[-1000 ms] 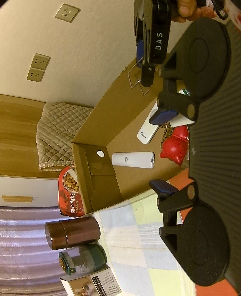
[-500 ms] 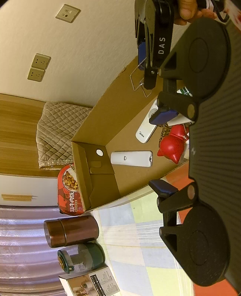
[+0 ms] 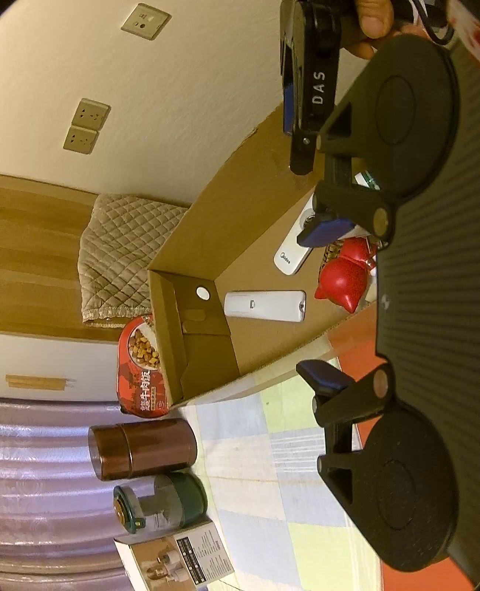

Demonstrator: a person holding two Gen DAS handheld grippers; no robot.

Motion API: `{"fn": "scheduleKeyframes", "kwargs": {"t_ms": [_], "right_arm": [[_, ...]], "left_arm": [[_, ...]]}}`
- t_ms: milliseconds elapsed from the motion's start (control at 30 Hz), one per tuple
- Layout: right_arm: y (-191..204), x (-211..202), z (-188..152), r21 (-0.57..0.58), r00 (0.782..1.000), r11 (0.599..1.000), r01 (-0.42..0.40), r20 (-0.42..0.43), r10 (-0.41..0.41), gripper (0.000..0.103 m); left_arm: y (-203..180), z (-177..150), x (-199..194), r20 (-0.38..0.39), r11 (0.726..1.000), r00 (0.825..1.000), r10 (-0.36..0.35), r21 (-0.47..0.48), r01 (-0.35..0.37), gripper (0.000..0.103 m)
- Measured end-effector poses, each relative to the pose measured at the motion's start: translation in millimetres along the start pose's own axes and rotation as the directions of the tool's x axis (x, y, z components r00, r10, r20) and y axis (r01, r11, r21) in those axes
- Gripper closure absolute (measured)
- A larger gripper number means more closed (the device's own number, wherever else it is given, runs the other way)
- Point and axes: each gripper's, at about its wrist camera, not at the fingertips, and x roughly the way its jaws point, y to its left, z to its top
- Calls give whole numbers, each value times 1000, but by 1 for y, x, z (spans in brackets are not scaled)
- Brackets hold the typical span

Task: Organize rigid objects
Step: 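Lower into the box and open the left tool while the right tool releases the wire holder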

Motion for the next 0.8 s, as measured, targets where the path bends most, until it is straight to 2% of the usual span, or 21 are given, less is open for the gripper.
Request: {"fn": "scheduleKeyframes", "kwargs": {"t_ms": [67, 100, 267, 367, 500, 667, 800], "right_arm": [[-2, -3, 1, 17, 1000, 1000, 5, 11, -5, 31], [-3, -5, 2, 26, 1000, 1000, 4, 20, -5, 29], [-3, -18, 5, 39, 999, 999, -4, 49, 2, 29], [-2, -28, 6, 44, 998, 999, -4, 57, 1, 29], [2, -45, 3, 43, 999, 999, 9, 51, -11, 29], [10, -71, -7, 41, 999, 999, 8, 52, -11, 29], [18, -93, -16, 28, 999, 1000, 7, 50, -8, 29]], "left_arm": [[2, -1, -4, 8, 1000, 1000, 11, -10, -11, 27], [3, -1, -5, 10, 1000, 1000, 13, -15, -13, 25], [8, -5, -19, 18, 999, 1000, 25, -42, -24, 18], [10, -9, -31, 27, 997, 999, 35, -68, -33, 9], [12, -14, -50, 32, 994, 998, 60, -93, -57, 3], [15, -22, -82, 46, 986, 994, 102, -134, -95, 1], [14, -30, -110, 62, 983, 993, 103, -159, -92, 1]]}}
